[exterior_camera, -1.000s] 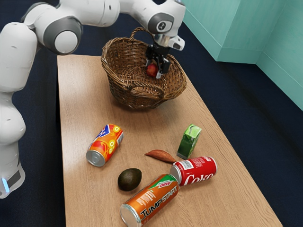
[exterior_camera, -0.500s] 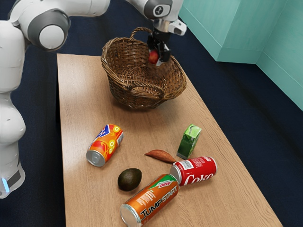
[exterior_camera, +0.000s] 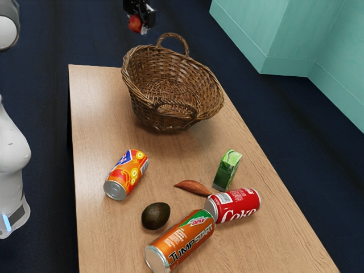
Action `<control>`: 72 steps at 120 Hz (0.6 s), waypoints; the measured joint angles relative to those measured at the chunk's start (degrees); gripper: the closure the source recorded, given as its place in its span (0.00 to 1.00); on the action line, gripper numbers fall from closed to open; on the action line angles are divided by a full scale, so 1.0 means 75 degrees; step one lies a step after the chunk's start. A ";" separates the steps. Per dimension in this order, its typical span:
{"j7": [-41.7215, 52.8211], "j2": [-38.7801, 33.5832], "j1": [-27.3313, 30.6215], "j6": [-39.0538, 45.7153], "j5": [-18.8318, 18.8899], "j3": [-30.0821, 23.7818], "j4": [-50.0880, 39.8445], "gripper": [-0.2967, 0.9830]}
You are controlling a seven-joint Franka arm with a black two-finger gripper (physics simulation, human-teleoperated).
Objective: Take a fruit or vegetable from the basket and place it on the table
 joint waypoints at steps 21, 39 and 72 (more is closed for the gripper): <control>0.0138 -0.0250 0.0012 -0.0174 0.0113 0.0752 -0.0324 0.51; 0.0229 -0.0300 0.0008 -0.0263 0.0150 0.0867 -0.0408 0.44; 0.0338 -0.0372 -0.0004 -0.0353 0.0157 0.0869 -0.0463 0.26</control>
